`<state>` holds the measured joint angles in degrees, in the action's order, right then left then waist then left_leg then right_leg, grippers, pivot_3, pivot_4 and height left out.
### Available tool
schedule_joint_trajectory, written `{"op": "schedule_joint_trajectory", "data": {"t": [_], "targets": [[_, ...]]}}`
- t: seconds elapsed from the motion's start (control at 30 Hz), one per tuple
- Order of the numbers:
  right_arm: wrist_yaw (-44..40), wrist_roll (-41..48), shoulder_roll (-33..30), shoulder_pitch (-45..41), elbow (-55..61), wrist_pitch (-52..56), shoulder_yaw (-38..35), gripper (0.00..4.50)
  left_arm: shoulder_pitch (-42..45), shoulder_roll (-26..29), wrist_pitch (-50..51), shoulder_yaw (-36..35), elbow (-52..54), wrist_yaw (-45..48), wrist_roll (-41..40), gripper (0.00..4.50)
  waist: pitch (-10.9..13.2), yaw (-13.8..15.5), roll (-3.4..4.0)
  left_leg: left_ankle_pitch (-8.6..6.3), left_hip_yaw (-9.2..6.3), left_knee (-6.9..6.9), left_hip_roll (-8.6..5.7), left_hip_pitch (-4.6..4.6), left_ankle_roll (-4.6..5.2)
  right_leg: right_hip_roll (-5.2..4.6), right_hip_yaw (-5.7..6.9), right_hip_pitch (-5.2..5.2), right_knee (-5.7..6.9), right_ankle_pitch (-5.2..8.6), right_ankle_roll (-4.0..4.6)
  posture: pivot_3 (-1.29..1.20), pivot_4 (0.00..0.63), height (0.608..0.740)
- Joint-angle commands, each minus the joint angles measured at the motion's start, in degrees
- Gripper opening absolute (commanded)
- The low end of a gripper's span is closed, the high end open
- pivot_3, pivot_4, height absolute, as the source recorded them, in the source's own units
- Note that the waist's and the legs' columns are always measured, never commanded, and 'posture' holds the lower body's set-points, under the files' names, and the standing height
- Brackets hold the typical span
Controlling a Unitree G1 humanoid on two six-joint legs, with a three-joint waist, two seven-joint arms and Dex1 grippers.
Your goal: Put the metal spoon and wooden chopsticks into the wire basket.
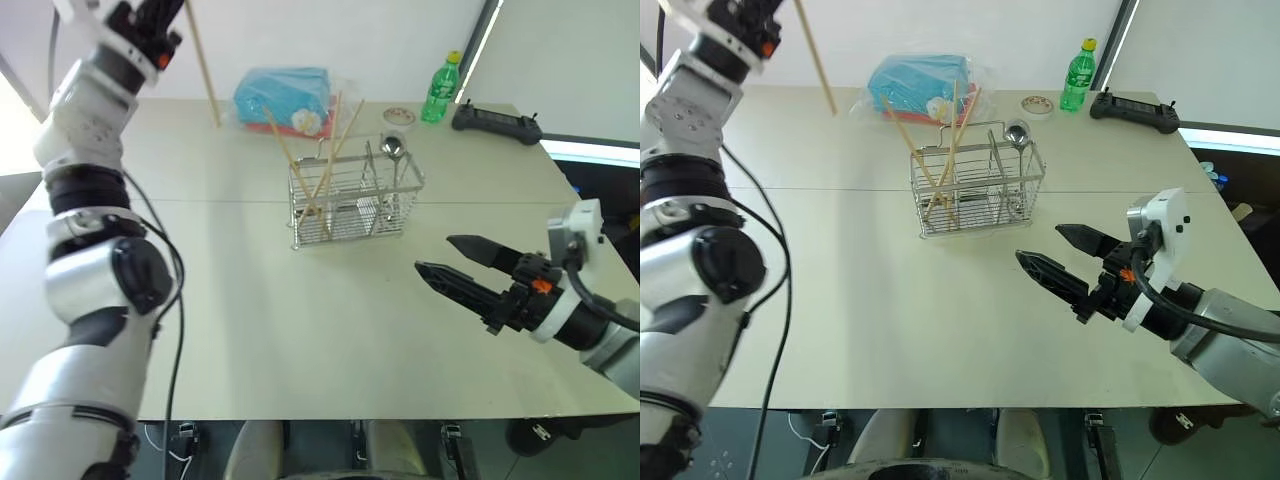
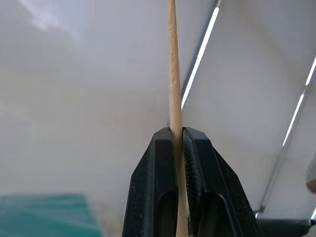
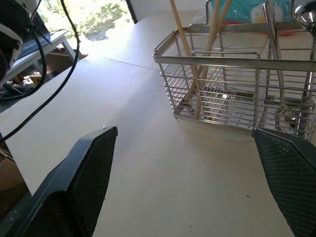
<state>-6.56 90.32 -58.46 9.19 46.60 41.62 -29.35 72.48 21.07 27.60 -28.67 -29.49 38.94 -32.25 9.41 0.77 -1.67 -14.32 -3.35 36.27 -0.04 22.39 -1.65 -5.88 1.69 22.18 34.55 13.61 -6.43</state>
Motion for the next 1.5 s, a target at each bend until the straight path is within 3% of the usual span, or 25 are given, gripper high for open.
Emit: {"op": "schedule_joint_trajectory", "data": {"t": [0.03, 0.17, 0.33, 0.6, 0.9, 1.03, 1.2, 1.27, 1.4, 1.5], "targets": [[0.3, 0.5, 0.46, -0.47, 1.3, -1.11, -0.15, 4.5, -2.31, -4.37, 2.89, 3.64, 13.25, -4.72, -3.68, 0.02, 0.0, 0.02, 0.0, 0.02, -0.01, 0.01, -0.02, -0.01, -0.04, 0.01, 0.0, 0.0, 0.0, 0.0, 0.0, 0.0, 0.15, 0.72], [0.43, 0.41, 0.68, -0.18, 1.38, -1.3, -0.79, 4.5, -4.68, -8.14, 1.19, 8.0, 18.04, -6.72, -2.89, 0.02, -0.01, -0.07, 0.01, 0.08, -0.02, 0.03, -0.01, -0.06, -0.11, 0.1, -0.04, 0.0, 0.02, -0.01, 0.05, 0.0, 0.15, 0.72], [2.29, 1.64, 0.86, 0.29, 2.6, -1.98, -1.77, 4.5, -9.4, -10.92, -14.81, 16.21, 16.64, -7.34, 7.95, 0.02, -0.07, 0.08, 0.12, 0.08, -0.01, 0.03, 0.0, -0.07, -0.1, 0.16, -0.09, -0.01, -0.03, 0.08, 0.33, 0.0, 0.15, 0.72], [4.16, 3.09, 0.67, 1.36, 3.39, -2.76, -3.46, 4.5, -16.33, -17.14, -16.15, 18.57, 20.32, -12.93, 7.34, 0.02, -0.06, 0.14, 0.1, 0.07, 0.01, 0.02, -0.02, 0.11, -0.08, 0.16, -0.11, -0.01, -0.33, -0.03, 0.18, 0.0, 0.15, 0.72], [5.22, 3.95, 0.59, 0.66, 3.01, -3.4, -3.0, 4.5, -25.13, -18.71, -14.73, 22.78, 24.81, -15.08, 8.6, 0.02, -0.06, 0.12, 0.11, 0.07, -0.02, 0.03, -0.01, 0.04, -0.08, 0.18, -0.11, -0.04, -0.28, 0.06, 0.37, 0.0, 0.15, 0.72], [5.29, 3.93, 0.43, -0.16, 2.59, -3.63, -2.16, 4.5, -27.16, -19.72, -13.41, 23.07, 26.09, -15.91, 7.32, 1.69, -0.06, 0.19, 0.11, 0.07, -0.01, 0.04, -0.01, 0.05, -0.08, 0.18, -0.11, -0.06, -0.3, 0.06, 0.38, 0.0, 0.15, 0.72], [4.87, 4.2, 0.36, -0.83, 2.1, -3.49, -2.05, 4.5, -27.79, -20.15, -9.67, 22.09, 28.53, -17.12, 4.29, 4.27, -0.06, 0.23, 0.11, 0.07, -0.02, 0.04, -0.01, 0.06, -0.08, 0.18, -0.11, -0.06, -0.31, 0.06, 0.39, 0.0, 0.15, 0.72], [4.65, 4.01, 0.34, -1.22, 1.74, -3.34, -1.84, 4.5, -27.73, -19.59, -8.1, 21.91, 29.61, -16.7, 2.92, 4.45, -0.06, 0.19, 0.11, 0.07, -0.02, 0.03, -0.01, 0.05, -0.08, 0.18, -0.1, -0.06, -0.31, 0.07, 0.39, 0.0, 0.15, 0.72], [1.24, 1.58, -1.45, -1.96, 0.06, -1.83, -3.1, 4.5, -22.13, -11.42, 3.03, 18.13, 29.4, -9.36, -7.03, 4.45, -0.03, -0.16, 0.14, 0.07, -0.03, 0.03, 0.0, 0.04, -0.08, 0.22, -0.1, -0.02, -0.27, 0.07, 0.41, 0.0, 0.15, 0.72], [-3.08, 0.1, -4.37, -3.08, -3.69, -0.06, -5.92, 4.5, -18.75, 2.89, 10.55, 19.0, 27.42, 6.75, -10.77, 4.45, 0.0, -0.29, 0.21, 0.07, -0.04, 0.01, 0.05, 0.02, -0.08, 0.29, -0.1, 0.04, -0.24, 0.06, 0.47, 0.0, 0.15, 0.72]]}}
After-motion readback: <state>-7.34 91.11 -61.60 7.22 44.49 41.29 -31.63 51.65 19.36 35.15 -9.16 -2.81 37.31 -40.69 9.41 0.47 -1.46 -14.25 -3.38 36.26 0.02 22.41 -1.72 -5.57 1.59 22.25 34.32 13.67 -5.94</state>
